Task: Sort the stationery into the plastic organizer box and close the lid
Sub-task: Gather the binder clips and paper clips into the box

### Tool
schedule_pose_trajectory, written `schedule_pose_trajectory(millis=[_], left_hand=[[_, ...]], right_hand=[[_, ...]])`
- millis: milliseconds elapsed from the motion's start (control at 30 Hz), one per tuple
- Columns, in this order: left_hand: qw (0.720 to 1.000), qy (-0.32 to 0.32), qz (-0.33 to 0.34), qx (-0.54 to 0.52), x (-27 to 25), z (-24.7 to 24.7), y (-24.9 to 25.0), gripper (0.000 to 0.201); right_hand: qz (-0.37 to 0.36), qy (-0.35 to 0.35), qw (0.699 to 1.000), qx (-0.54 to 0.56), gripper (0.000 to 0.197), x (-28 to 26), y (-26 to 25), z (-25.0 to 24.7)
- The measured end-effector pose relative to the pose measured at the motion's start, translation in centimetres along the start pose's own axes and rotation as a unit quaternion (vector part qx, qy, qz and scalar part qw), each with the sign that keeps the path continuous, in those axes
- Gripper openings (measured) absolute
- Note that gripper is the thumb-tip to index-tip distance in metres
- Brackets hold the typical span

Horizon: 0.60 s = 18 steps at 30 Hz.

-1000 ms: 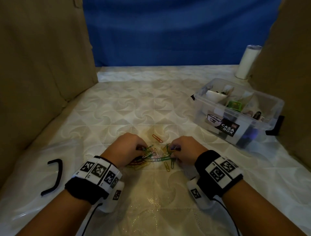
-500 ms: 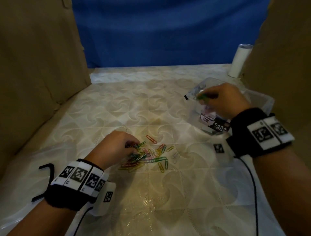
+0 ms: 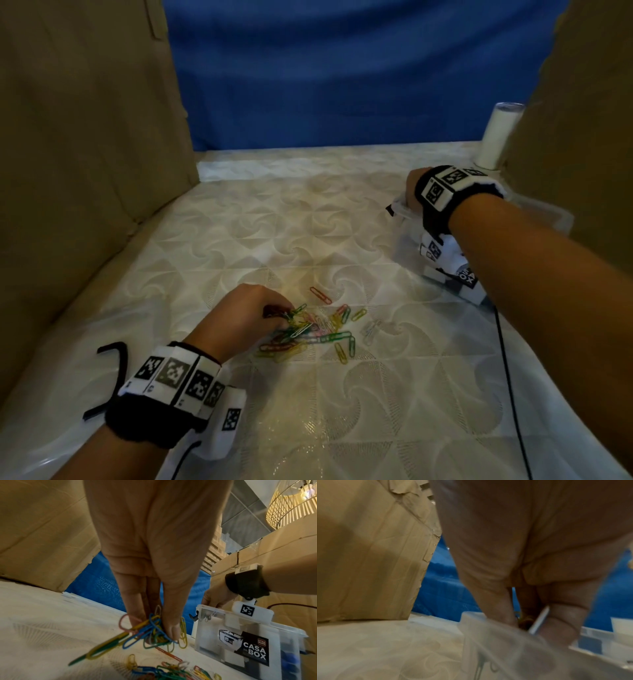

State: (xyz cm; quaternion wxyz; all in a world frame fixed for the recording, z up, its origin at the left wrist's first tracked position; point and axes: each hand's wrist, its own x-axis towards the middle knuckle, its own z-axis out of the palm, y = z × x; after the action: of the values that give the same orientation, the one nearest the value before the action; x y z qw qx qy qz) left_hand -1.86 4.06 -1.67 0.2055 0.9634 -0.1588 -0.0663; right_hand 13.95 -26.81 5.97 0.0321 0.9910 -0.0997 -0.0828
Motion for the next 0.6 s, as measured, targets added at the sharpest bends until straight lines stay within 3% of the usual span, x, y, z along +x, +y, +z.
schedule_pose_trajectory(millis=[133,200,233,300,400,500,600], left_hand=[[1.000,-0.004,0.001,-0.004,0.2,0.3,0.0,0.029],[1.000,-0.008,0.002,-0.004,0.4,0.2,0.1,0.029],[1.000,-0.007,0.006,-0.005,0.5,0.2,0.2,0.028],[1.000,0.001,0.015,-0.018,0.6,0.1,0.4,0.026],[0.999,0.011,0.022,-0.031,1.0,-0.3,1.4,0.028],[0.997,0.025,0.066,-0.029,2.3,-1.5,3.8,0.027],[0.989,0.057,0.133,-0.013,4.8,-3.2,7.7,0.027]], right_hand=[[-0.011,-0.010,0.999,0.036,0.054,1.8,1.3,0.5],[-0.019,0.002,0.996,0.082,0.054,-1.2,1.2,-0.4],[-0.024,0.011,0.991,0.129,0.044,-3.4,1.2,-1.0],[-0.023,0.065,0.969,0.238,0.025,-6.5,2.1,-1.3],[0.000,0.189,0.925,0.329,0.029,-10.3,5.0,0.2],[0.059,0.250,0.924,0.282,0.032,-11.6,8.0,3.1],[0.116,0.227,0.948,0.189,0.044,-11.2,9.4,6.3]])
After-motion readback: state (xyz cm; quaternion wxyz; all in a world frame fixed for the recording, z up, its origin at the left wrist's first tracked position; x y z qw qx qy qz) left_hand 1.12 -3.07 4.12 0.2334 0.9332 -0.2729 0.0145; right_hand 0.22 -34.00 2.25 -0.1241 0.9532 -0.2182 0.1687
